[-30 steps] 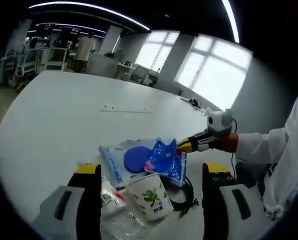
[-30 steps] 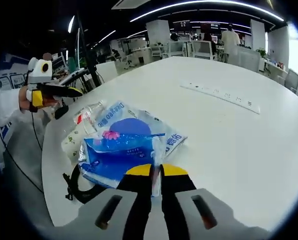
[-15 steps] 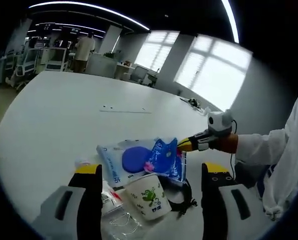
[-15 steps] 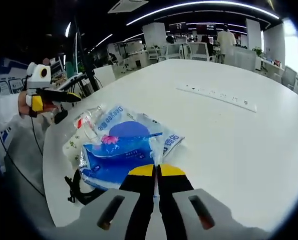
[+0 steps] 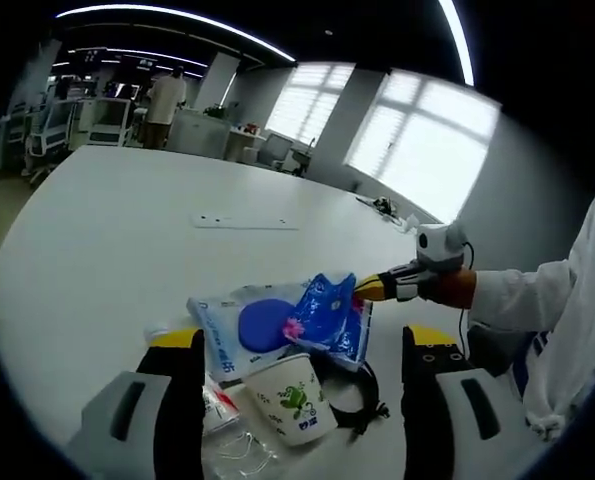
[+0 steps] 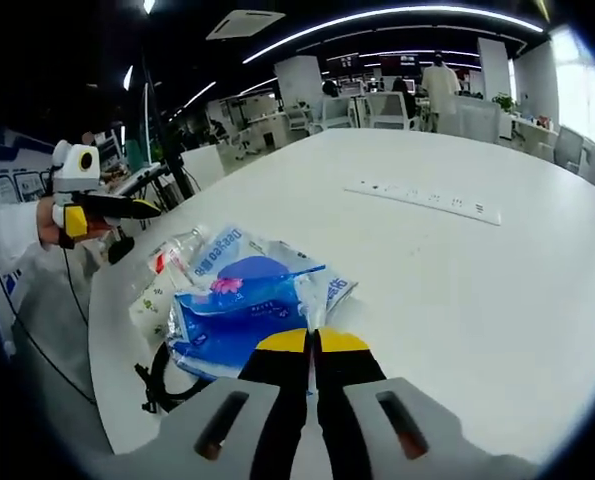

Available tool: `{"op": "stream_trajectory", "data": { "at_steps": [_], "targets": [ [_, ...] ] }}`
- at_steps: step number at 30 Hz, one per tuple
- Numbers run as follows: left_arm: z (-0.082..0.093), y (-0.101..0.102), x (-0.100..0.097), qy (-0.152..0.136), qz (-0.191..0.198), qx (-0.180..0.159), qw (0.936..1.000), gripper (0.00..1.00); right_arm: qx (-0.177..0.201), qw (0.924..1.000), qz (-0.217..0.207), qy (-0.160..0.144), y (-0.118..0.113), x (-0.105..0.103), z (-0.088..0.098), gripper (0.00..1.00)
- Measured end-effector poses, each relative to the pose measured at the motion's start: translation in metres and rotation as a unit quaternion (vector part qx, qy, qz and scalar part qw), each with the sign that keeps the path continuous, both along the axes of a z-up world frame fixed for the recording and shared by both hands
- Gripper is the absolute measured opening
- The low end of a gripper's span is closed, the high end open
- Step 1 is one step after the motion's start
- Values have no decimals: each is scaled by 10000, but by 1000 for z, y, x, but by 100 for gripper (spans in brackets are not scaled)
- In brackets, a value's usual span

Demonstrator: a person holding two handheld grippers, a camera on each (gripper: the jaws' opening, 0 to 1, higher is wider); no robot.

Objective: Arrange the tabletop items into an orderly group along one side of the table until the central work area is clear of visible clutter.

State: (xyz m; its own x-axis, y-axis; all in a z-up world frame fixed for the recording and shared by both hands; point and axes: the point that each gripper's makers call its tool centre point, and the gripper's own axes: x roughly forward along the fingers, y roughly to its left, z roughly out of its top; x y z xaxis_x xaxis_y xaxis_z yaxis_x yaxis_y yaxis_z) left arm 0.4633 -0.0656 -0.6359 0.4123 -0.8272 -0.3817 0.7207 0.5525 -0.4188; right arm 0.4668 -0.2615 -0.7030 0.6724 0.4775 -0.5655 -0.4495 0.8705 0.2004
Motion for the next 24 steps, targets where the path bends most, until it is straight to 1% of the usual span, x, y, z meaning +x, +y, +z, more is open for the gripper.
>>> {"op": "stream_trajectory", "data": {
  "at_steps": [5,14,18,22,24],
  "targets": [
    [5,-4,1,-28,-8,-41,10000,82,92,9998,-126,-75,-5,1,8,0],
    [13,-11,5,-123,-41,19,9999,81,197,9990,-301,-261,-7,2,28,0],
    [18,-19,7,-172,-54,39,9998,77,221,9984,-370,-378,-7,2,38,0],
    [19,-27,9,-189,-13,60,9998,73,230,9978,-440,-444,-7,3,43,0],
    [18,-35,9,-173,-14,117,9998,70,231,9974,-486,-488,-8,3,46,0]
  ]
}}
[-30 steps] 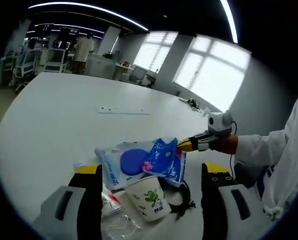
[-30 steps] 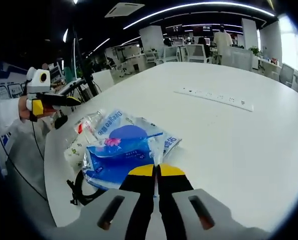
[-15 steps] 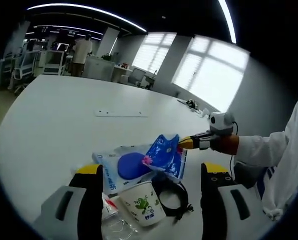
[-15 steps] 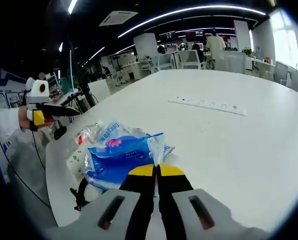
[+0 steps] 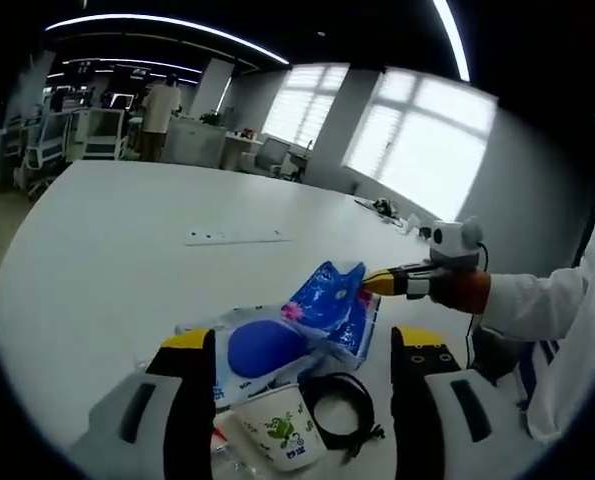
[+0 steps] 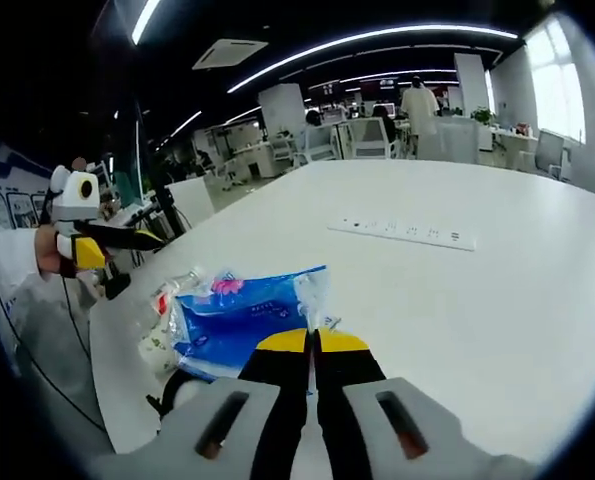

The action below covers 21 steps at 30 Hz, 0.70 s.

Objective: Arrange the tabletop items into an orderly group along one side of the table until the central work area is clear of visible clutter.

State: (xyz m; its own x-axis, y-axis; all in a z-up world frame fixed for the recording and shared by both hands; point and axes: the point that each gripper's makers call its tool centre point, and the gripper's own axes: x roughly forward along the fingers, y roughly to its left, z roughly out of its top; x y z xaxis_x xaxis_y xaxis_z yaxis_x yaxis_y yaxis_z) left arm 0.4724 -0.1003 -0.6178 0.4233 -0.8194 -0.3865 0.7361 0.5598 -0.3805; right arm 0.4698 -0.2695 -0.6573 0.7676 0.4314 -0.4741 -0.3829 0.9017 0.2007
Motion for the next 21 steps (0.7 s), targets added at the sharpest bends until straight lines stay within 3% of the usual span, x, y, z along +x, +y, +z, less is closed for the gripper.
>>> {"op": "stream_trajectory", "data": {
  "at_steps": [10,21],
  "targets": [
    [-10,-24,-2,26,16,215,9998,53,106,9998,-109,-109,-1,-1,8,0],
    [-27,-51,-12,318,-54,371,9988,36,350,9987,-251,-269,1,0,21,0]
  ]
}}
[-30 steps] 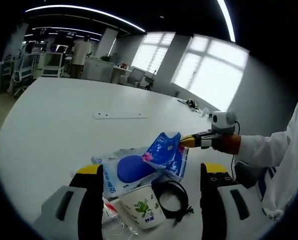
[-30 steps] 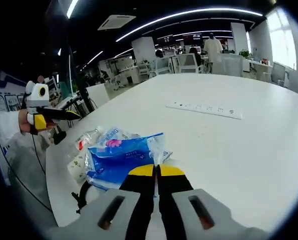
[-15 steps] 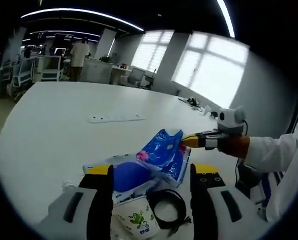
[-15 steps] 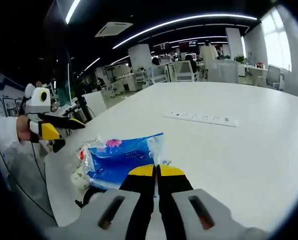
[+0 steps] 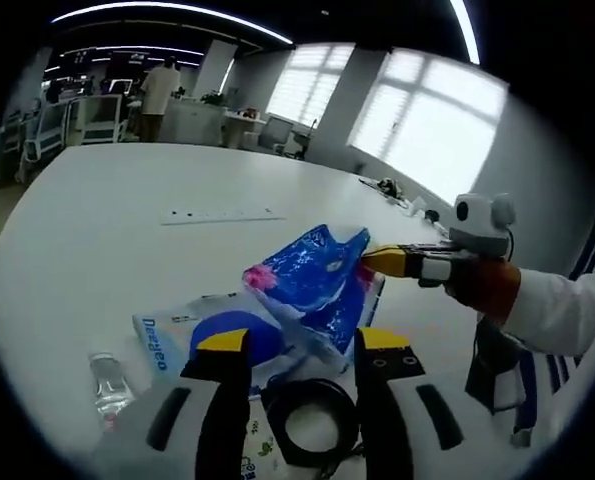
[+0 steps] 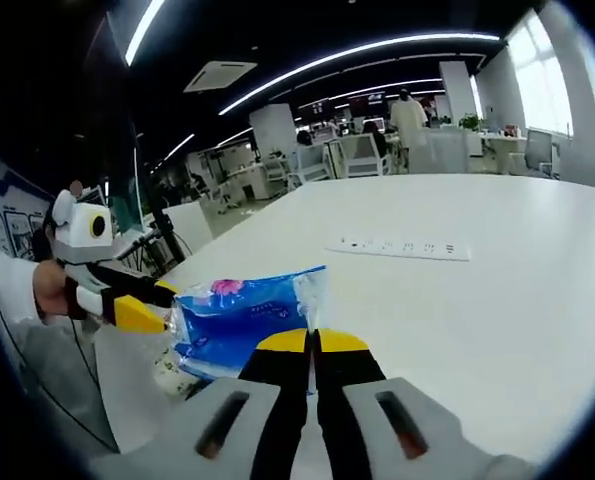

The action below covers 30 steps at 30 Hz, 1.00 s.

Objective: Arrange the tabletop items into an orderly group along one side of the table until the central work area is clear of visible clutter.

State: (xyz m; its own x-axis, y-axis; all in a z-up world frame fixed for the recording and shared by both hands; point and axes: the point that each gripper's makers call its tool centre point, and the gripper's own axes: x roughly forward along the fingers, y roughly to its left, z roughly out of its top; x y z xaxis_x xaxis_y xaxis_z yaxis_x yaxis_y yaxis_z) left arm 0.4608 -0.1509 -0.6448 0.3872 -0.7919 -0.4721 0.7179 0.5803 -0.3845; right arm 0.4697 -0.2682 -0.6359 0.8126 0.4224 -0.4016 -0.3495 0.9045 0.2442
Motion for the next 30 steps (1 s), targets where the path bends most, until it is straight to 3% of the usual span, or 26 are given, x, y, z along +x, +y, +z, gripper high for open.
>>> {"op": "stream_trajectory", "data": {
  "at_steps": [3,6,7,10,30],
  "targets": [
    [0,-4,-2,14,-26,-12,10000,27,32,10000,2,-16,1,-1,1,0],
    [0,-5,-5,-45,-114,34,9999,10,35,10000,-5,-20,0,-3,1,0],
    [0,-5,-5,-66,-120,68,9999,9,80,10000,-13,-34,-1,-4,3,0],
    [0,-6,-6,-191,-197,154,9995,7,108,9999,-7,-53,0,-6,5,0],
    [22,-16,-14,-202,-240,-65,9995,3,81,9998,-35,-154,-11,-20,20,0]
  ]
}}
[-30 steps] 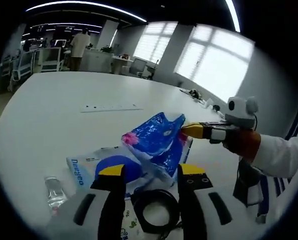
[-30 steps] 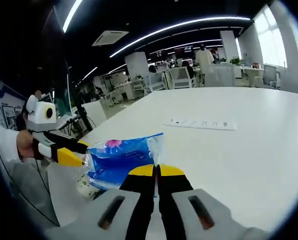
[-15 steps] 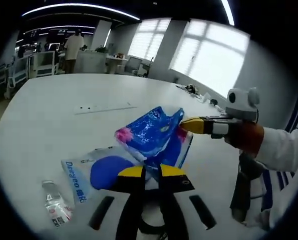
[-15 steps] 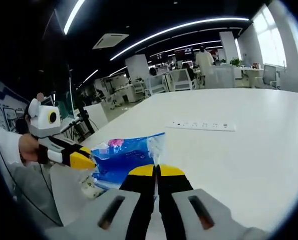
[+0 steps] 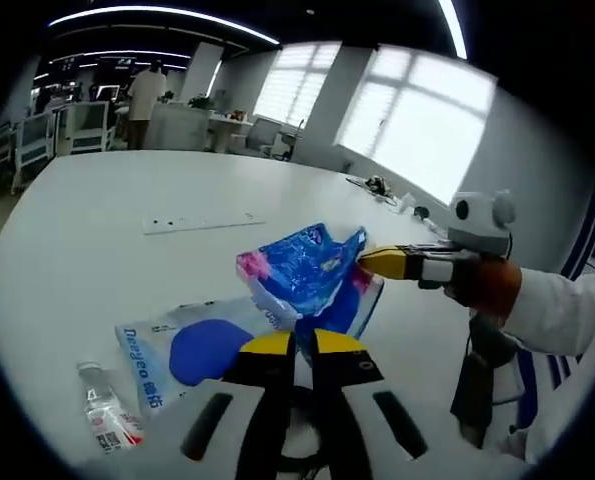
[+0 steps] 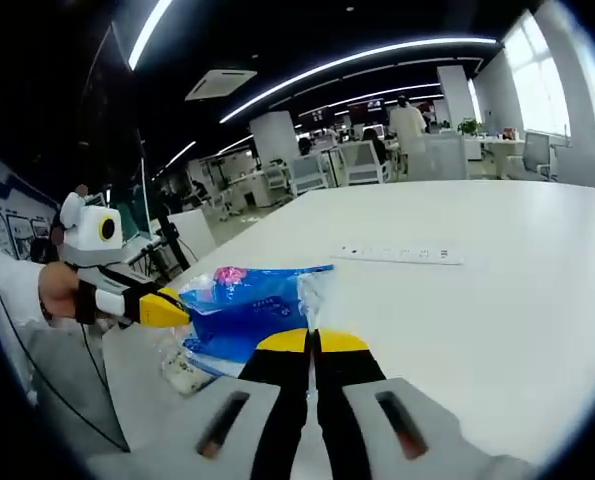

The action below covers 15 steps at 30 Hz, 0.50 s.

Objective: Arrange the tabletop items into an orderly group along one side of the table until the central work area is clear of visible clutter.

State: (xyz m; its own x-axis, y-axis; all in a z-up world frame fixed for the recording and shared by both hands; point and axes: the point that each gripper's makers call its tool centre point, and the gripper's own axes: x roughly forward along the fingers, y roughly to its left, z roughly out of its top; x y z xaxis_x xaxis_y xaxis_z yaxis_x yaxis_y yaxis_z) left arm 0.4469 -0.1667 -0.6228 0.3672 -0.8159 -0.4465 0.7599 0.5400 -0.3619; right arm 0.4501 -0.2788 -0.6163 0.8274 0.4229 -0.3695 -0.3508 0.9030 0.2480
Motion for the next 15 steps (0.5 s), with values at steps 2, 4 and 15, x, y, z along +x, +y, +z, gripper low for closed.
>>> {"op": "stream_trajectory", "data": {
  "at_steps": [2,4,15],
  "targets": [
    [4,-1,0,-8,-8,-30,10000,3,-11,10000,-3,-26,-1,-1,3,0],
    [8,-3,-1,-32,-9,-68,10000,3,-16,10000,-7,-61,-3,-1,6,0],
    [33,-12,1,-208,28,-239,9995,2,-55,9996,-29,-264,-12,-4,27,0]
  ]
}}
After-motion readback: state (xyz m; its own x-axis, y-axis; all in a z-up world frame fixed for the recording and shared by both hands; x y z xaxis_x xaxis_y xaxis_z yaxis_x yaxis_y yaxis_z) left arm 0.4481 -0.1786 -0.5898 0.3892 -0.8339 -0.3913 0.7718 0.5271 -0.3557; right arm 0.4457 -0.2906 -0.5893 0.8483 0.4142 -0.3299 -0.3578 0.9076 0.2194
